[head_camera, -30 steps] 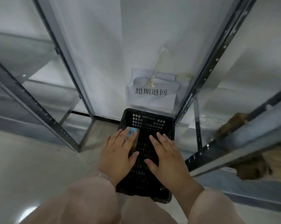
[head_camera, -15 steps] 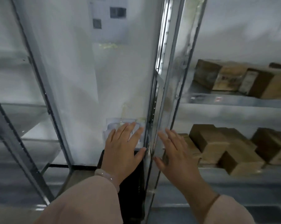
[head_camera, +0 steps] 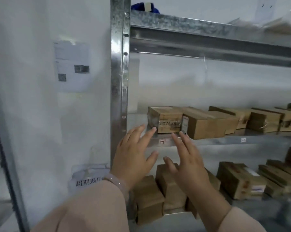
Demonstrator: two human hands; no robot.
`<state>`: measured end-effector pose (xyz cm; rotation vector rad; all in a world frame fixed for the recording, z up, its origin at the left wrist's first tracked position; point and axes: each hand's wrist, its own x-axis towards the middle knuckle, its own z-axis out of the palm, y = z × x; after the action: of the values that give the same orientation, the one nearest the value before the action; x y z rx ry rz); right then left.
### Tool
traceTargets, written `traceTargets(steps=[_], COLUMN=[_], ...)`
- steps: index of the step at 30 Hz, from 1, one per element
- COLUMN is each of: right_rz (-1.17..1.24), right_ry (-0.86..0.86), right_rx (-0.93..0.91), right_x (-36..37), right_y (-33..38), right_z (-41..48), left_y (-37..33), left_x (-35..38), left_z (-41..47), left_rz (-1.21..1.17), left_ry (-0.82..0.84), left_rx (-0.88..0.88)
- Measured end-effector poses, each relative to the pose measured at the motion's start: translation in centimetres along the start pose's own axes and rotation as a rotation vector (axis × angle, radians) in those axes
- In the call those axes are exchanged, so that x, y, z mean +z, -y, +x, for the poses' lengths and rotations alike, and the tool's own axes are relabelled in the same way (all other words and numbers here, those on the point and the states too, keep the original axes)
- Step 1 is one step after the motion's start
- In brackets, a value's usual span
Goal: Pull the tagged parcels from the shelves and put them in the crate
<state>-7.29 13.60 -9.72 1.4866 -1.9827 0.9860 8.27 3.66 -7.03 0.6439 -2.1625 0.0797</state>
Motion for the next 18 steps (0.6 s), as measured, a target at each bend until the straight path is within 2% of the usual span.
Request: traceTargets(steps=[8, 15, 18], right_rz=[0.012, 0.015, 0.041], right_ry=[-0.014, -0.012, -0.004], right_rx=[-0.083, -0.159, -0.195], right_x=[-3.0, -3.7, -3.5], right_y=[-7.2, -10.7, -11.4], right_z=[5.4, 9.3, 10.3], left_y=[-3.4, -2.5, -2.1], left_x=[5.1, 9.6, 10.9], left_z=[8.5, 13.5, 15.2], left_rz=[-0.172, -0.265, -0.352], left_ry=[-0.046, -0.083, -0.061], left_rx=[-0.173, -0.399, -0.550])
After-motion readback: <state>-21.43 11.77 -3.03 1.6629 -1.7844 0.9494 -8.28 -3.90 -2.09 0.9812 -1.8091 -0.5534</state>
